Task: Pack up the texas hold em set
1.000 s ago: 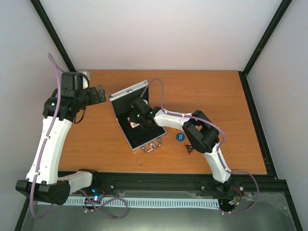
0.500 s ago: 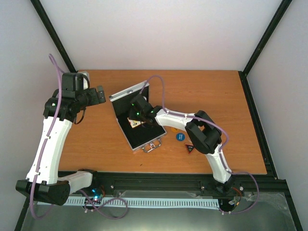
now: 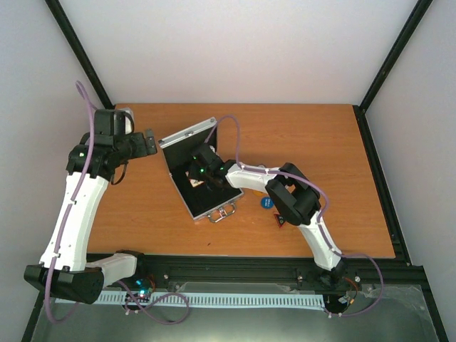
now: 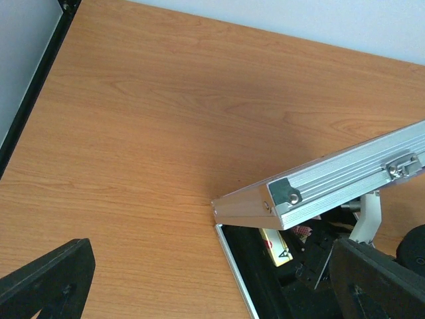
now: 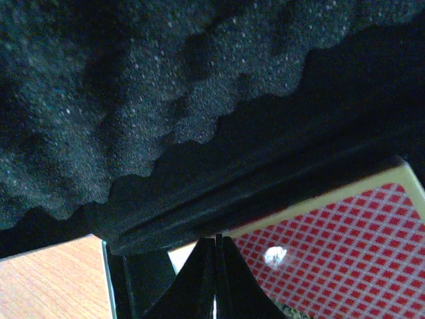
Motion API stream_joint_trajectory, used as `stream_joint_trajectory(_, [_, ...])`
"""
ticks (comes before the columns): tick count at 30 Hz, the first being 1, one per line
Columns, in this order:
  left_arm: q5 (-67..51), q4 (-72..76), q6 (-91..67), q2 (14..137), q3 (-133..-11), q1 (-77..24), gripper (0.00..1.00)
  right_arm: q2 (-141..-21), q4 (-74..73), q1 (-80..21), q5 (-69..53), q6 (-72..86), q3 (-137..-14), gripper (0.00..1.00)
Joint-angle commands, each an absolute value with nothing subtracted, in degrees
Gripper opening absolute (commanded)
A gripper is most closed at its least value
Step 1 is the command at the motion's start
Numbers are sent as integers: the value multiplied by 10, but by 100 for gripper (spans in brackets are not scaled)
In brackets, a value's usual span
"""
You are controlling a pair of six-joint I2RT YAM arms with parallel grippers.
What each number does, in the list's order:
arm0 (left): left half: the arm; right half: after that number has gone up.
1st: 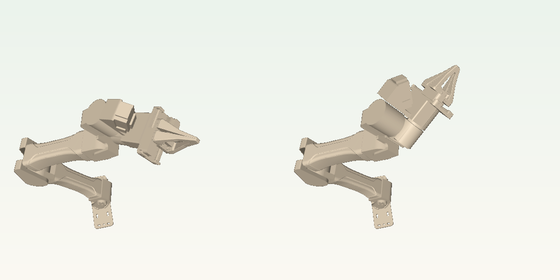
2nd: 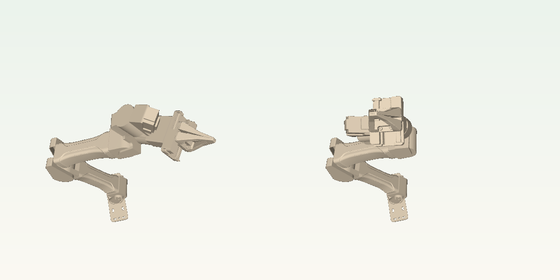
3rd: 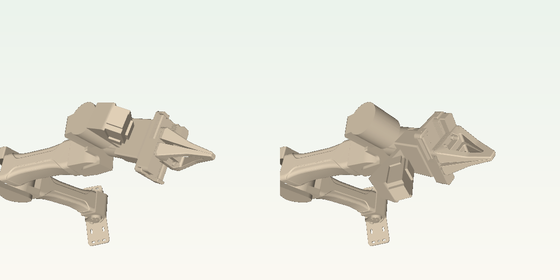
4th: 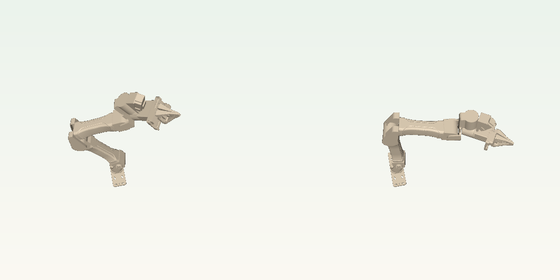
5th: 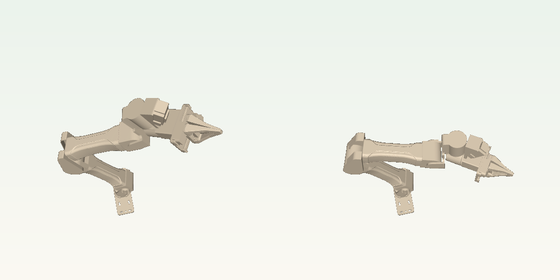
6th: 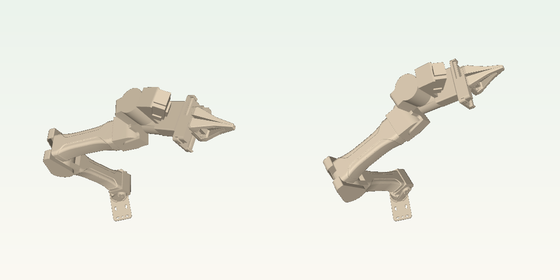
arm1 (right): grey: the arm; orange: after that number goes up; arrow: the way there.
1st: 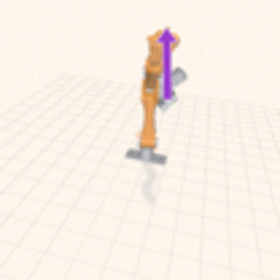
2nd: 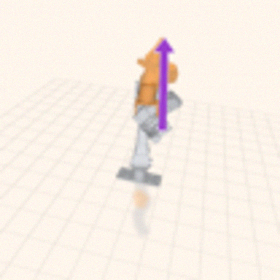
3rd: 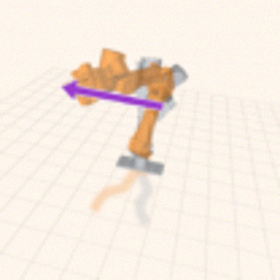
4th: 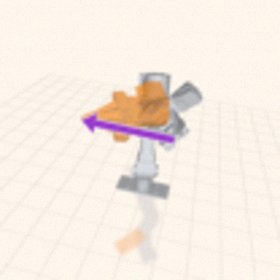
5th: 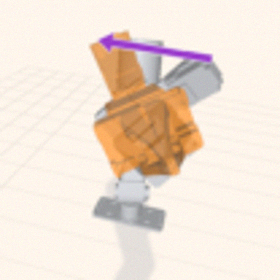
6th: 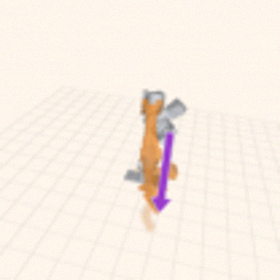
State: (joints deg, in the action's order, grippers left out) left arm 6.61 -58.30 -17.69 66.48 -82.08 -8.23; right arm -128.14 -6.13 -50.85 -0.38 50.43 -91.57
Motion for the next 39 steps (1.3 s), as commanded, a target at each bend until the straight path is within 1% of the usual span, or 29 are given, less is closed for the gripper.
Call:
stream_joint_trajectory(1, [60, -581, -168, 665, -816, -85, 100, -1267, -111, -513, 22, 496, -868, 3])
stream_joint_trajectory(5, [59, -581, -169, 664, -818, -85, 100, -1207, -93, -509, 61, 502, -828, 4])
stream_joint_trajectory(10, [60, -580, -169, 668, -817, -85, 100, -1182, -81, -495, 78, 502, -840, 7])
stream_joint_trajectory(21, [75, -582, -164, 673, -818, -85, 100, -1247, -101, -464, 98, 519, -906, 7])
stream_joint_trajectory(32, [72, -581, -164, 684, -816, -85, 100, -1324, -114, -458, 61, 502, -981, 7])
stream_joint_trajectory(39, [71, -580, -164, 688, -815, -85, 100, -1326, -160, -458, 41, 505, -955, 6])
